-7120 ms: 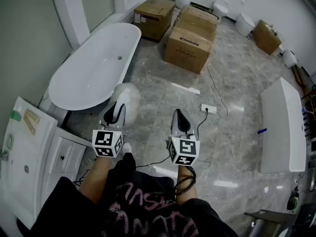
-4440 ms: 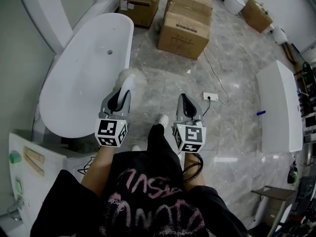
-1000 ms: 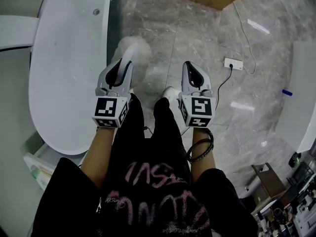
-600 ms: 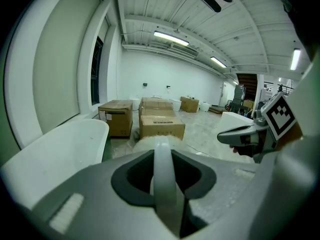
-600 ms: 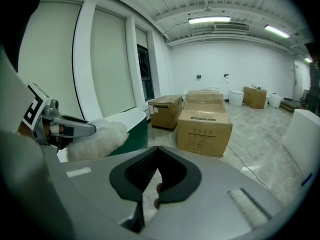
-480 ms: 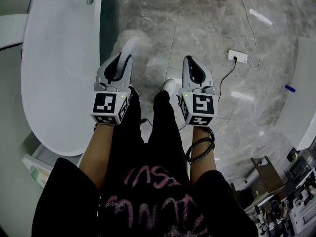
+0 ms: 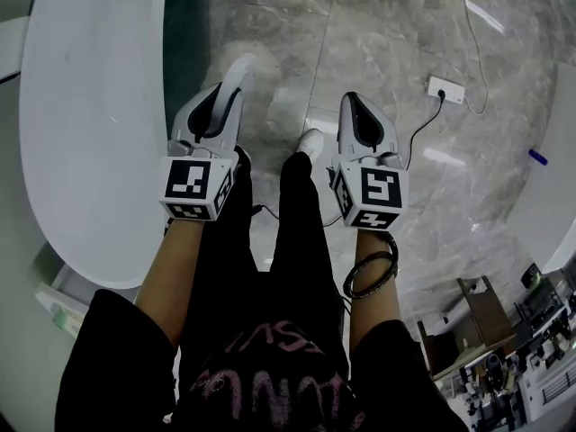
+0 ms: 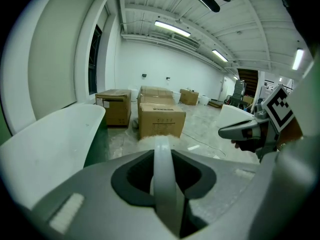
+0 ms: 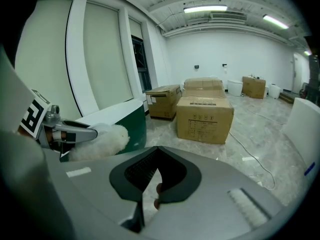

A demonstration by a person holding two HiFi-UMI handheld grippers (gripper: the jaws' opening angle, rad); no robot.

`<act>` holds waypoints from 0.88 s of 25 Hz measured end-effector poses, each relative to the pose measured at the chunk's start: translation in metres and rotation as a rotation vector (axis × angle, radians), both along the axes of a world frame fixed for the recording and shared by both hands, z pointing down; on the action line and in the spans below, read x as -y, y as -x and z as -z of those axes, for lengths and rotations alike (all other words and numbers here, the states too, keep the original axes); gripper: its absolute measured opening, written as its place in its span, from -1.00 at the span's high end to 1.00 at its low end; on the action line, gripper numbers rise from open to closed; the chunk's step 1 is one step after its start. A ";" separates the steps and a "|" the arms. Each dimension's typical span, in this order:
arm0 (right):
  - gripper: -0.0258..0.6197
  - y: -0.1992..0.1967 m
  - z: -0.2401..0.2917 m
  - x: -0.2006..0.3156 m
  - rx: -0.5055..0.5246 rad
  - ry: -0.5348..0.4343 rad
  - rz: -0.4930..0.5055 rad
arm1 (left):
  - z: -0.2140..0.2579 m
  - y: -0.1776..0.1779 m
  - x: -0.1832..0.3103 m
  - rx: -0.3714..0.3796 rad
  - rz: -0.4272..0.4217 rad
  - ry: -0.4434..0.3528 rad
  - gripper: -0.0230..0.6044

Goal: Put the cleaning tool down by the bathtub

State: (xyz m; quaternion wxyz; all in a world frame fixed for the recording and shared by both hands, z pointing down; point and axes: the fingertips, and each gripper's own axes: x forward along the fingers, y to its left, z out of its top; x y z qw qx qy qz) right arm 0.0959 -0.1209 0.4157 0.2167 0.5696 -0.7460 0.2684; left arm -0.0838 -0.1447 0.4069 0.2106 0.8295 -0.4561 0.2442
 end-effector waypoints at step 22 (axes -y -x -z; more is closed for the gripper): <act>0.85 0.024 -0.187 -0.037 0.045 0.138 0.031 | -0.211 0.009 -0.033 0.066 0.005 0.148 0.64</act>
